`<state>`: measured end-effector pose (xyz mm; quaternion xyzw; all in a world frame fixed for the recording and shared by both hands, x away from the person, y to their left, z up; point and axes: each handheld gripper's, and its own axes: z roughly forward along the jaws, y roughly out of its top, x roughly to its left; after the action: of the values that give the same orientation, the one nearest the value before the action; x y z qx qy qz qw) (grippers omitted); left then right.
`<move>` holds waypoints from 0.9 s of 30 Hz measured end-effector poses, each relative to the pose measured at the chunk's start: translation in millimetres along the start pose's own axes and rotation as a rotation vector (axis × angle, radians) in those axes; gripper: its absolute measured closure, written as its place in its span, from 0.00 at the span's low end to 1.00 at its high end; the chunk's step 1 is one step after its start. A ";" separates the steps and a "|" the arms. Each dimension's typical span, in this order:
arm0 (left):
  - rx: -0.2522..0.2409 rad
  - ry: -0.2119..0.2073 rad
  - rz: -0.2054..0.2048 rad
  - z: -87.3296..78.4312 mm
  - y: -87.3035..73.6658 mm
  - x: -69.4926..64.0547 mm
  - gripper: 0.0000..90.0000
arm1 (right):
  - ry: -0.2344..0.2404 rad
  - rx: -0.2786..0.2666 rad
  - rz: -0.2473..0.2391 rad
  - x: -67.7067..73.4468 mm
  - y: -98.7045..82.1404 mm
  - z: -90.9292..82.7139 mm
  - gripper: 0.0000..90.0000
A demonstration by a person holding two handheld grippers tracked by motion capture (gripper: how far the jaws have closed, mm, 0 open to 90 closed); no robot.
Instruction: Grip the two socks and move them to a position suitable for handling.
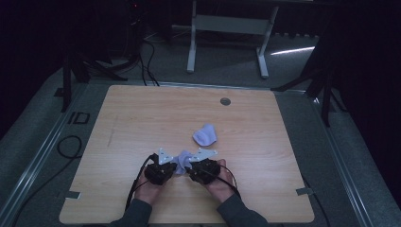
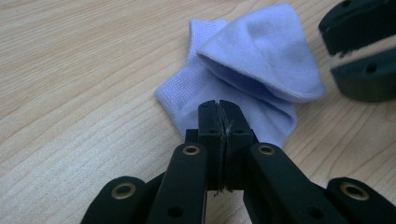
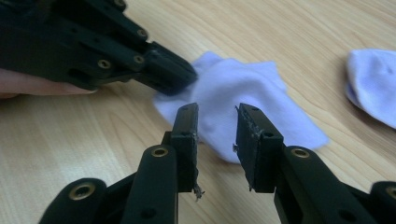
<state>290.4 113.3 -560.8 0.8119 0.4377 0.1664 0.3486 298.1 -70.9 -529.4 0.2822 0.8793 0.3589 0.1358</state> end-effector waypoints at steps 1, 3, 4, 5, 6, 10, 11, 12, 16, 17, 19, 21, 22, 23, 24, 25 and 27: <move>-0.001 0.000 -0.001 0.1 -0.1 -0.1 0.98 | 0.009 0.006 -0.013 3.1 1.5 4.4 0.76; -0.001 0.001 -0.001 0.0 -0.1 0.0 0.98 | 0.015 0.016 -0.025 5.6 2.6 9.0 0.77; -0.001 0.001 -0.001 0.0 -0.1 0.0 0.98 | 0.015 0.016 -0.025 5.6 2.6 9.0 0.77; 0.001 0.000 0.001 -0.1 -0.1 0.1 0.98 | 0.018 0.020 -0.032 6.9 3.0 11.3 0.77; 0.000 0.000 -0.001 0.0 -0.1 0.1 0.98 | 0.016 0.026 -0.036 7.9 3.5 13.6 0.79; 0.000 0.000 -0.001 0.0 -0.1 0.0 0.98 | 0.007 0.038 -0.037 5.0 5.0 18.5 0.94; 0.000 0.001 0.000 -0.1 -0.1 0.1 0.98 | 0.005 0.039 -0.031 4.6 4.8 17.5 0.96; 0.001 -0.001 -0.001 -0.1 -0.1 0.2 0.98 | 0.005 0.041 -0.033 4.0 4.6 16.4 0.97; 0.000 0.000 -0.003 0.0 -0.1 0.2 0.98 | 0.001 0.044 -0.035 0.4 2.3 11.3 0.98; 0.000 0.000 -0.003 0.0 -0.1 0.2 0.98 | 0.006 0.042 -0.032 -1.7 1.1 9.8 0.98; -0.001 -0.002 -0.005 0.0 -0.2 0.5 0.98 | 0.007 0.042 -0.022 -4.7 -1.6 6.8 0.98; -0.001 -0.004 -0.008 0.0 -0.2 0.7 0.98 | 0.001 0.045 -0.018 -8.0 -4.9 3.2 0.98; 0.000 -0.004 -0.008 0.0 -0.2 0.8 0.98 | -0.003 0.045 -0.018 -9.6 -6.0 1.8 0.98; -0.001 -0.004 -0.008 0.0 -0.2 0.8 0.98 | -0.005 0.042 -0.015 -12.5 -7.9 -0.5 0.98; -0.001 -0.004 -0.008 0.0 -0.2 0.7 0.98 | -0.007 0.042 -0.013 -14.4 -8.9 -1.9 0.98; -0.001 -0.003 -0.008 0.0 -0.2 0.7 0.98 | -0.006 0.038 -0.003 -17.4 -10.5 -4.0 0.98; -0.003 -0.003 -0.010 0.1 -0.2 0.5 0.98 | -0.002 0.035 0.013 -21.8 -12.7 -7.2 0.98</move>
<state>290.6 113.7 -561.1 0.8094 0.4411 0.1639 0.3513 307.4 -95.2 -532.5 0.2905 0.8835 0.3439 0.1291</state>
